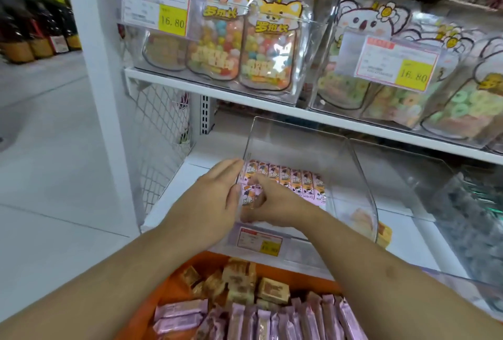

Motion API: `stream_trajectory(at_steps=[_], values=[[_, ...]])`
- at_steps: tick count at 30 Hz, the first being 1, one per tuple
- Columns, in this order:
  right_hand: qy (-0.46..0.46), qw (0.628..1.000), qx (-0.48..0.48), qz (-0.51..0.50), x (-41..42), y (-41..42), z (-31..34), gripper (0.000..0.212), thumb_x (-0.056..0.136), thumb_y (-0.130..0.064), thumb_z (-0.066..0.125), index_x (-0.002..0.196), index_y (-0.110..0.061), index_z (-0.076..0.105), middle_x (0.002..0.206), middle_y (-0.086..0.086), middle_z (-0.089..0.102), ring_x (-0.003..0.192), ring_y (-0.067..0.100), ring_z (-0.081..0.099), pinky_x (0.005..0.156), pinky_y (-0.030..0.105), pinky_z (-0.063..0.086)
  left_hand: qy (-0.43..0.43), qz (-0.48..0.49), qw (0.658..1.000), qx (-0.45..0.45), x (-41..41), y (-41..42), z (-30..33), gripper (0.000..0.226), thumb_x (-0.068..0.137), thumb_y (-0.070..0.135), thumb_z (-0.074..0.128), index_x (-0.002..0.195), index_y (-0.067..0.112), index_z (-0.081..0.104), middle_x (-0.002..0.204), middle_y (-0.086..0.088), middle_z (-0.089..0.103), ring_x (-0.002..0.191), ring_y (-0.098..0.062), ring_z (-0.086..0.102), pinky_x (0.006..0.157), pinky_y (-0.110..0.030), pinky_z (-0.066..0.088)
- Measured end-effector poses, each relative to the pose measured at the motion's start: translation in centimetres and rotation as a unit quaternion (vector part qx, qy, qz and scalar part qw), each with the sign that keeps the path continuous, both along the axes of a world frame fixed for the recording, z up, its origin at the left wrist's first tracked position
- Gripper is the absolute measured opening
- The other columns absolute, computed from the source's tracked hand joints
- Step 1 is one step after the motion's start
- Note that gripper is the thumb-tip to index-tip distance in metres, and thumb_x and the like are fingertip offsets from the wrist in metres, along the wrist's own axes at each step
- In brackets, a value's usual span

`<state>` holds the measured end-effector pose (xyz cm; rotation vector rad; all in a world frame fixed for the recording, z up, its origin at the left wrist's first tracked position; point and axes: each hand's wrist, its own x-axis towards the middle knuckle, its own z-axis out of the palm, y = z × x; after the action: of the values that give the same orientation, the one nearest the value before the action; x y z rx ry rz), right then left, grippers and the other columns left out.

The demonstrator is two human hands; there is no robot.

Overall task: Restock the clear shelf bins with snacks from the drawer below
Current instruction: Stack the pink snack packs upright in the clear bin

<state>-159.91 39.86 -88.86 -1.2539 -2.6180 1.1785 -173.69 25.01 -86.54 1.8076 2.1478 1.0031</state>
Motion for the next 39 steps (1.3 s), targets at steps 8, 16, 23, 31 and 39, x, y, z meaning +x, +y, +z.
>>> stream_trajectory(at_steps=[8, 16, 23, 31, 39], values=[[-0.035, 0.997, 0.032, 0.055, 0.7, 0.6, -0.2, 0.071, 0.086, -0.041, 0.083, 0.147, -0.04, 0.048, 0.092, -0.021, 0.056, 0.089, 0.007, 0.06, 0.072, 0.026, 0.043, 0.009, 0.005, 1.0, 0.007, 0.1, 0.0, -0.1, 0.053, 0.109, 0.029, 0.04, 0.162, 0.028, 0.032, 0.165, 0.017, 0.028, 0.145, -0.004, 0.035, 0.11, -0.012, 0.022], [-0.1, 0.987, 0.108, 0.067, 0.5, 0.5, -0.6, 0.067, 0.086, -0.056, 0.078, 0.141, -0.031, 0.05, 0.097, -0.013, 0.061, 0.091, 0.01, 0.059, 0.084, 0.036, 0.055, 0.017, 0.009, 1.0, 0.006, 0.3, 0.0, -0.1, 0.053, 0.11, 0.03, 0.038, 0.162, 0.028, 0.031, 0.165, 0.016, 0.029, 0.146, -0.005, 0.034, 0.112, -0.013, 0.021], [-0.028, 0.997, 0.069, 0.03, 0.2, 0.5, -1.0, 0.072, 0.08, -0.036, 0.089, 0.143, -0.026, 0.056, 0.096, -0.012, 0.074, 0.095, 0.005, 0.064, 0.084, 0.031, 0.051, 0.014, 0.009, 1.0, 0.007, 0.4, 0.1, -0.3, 0.053, 0.109, 0.029, 0.038, 0.161, 0.027, 0.033, 0.165, 0.015, 0.031, 0.145, -0.005, 0.036, 0.112, -0.015, 0.025], [-0.042, 0.993, 0.106, 0.034, -0.3, 0.3, -0.7, 0.074, 0.079, -0.043, 0.088, 0.143, -0.025, 0.055, 0.104, -0.009, 0.064, 0.096, 0.012, 0.062, 0.086, 0.033, 0.054, 0.017, 0.012, 1.0, -0.005, 0.3, 0.0, -0.3, 0.052, 0.11, 0.03, 0.037, 0.162, 0.028, 0.032, 0.166, 0.015, 0.03, 0.147, -0.006, 0.034, 0.112, -0.015, 0.023], [0.049, 0.989, 0.13, -0.047, 4.9, -2.7, 3.1, 0.056, 0.092, -0.044, 0.077, 0.143, -0.044, 0.054, 0.117, -0.013, 0.061, 0.107, 0.008, 0.059, 0.09, 0.027, 0.048, -0.036, 0.007, 0.998, -0.049, 1.4, -1.5, 0.7, 0.058, 0.11, 0.041, 0.036, 0.165, 0.032, 0.019, 0.169, 0.019, 0.019, 0.152, -0.002, 0.022, 0.118, -0.021, 0.018]])
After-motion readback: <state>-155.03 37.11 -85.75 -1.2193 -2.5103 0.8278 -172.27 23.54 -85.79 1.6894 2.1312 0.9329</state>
